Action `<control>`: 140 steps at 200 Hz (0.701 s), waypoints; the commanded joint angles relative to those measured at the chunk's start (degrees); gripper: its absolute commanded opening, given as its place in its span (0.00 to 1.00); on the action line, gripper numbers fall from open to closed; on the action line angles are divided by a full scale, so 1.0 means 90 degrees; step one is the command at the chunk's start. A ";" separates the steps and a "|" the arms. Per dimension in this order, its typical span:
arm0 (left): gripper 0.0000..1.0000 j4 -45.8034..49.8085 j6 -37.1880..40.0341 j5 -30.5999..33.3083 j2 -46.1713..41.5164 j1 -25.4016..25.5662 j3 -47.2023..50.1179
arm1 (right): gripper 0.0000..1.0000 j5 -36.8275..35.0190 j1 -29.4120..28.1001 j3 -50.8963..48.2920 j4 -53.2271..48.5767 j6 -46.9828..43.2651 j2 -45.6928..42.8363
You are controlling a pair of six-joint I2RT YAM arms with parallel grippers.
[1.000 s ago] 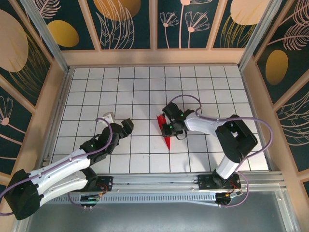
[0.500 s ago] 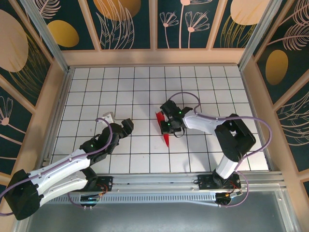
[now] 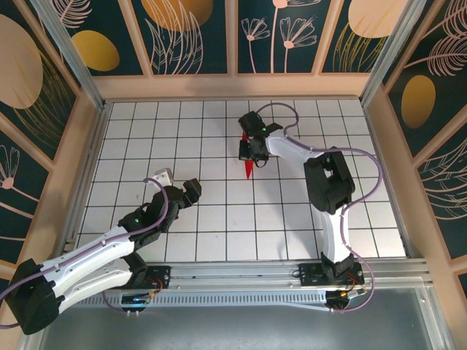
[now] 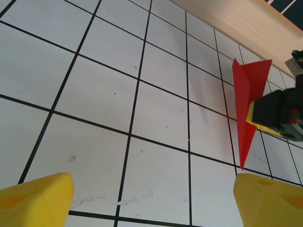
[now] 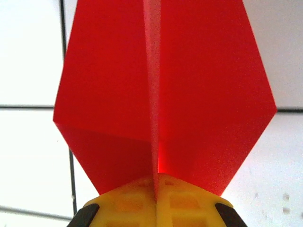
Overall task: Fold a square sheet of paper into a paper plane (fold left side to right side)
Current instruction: Place the paper plane at the center of the table.
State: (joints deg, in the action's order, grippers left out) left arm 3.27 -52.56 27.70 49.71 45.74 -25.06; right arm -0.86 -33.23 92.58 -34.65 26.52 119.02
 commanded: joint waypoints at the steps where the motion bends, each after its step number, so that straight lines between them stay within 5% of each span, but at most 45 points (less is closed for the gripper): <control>1: 0.87 0.0048 0.0160 0.0073 -0.0007 -0.0030 -0.0071 | 0.03 -0.0306 0.0030 0.0553 -0.0718 0.0144 0.0473; 74: 0.88 -0.0249 0.0170 -0.0190 0.0297 -0.0030 -0.0032 | 0.05 -0.0318 0.0040 0.0935 -0.0955 0.0059 0.1111; 140: 0.88 -0.0334 0.0205 -0.0255 0.0511 -0.0031 -0.0107 | 0.30 -0.0182 0.0040 0.0787 -0.0767 0.0002 0.1128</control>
State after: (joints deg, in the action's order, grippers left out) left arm 1.83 -51.66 25.71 54.17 45.74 -25.06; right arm -2.96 -32.86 99.35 -40.58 26.79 127.68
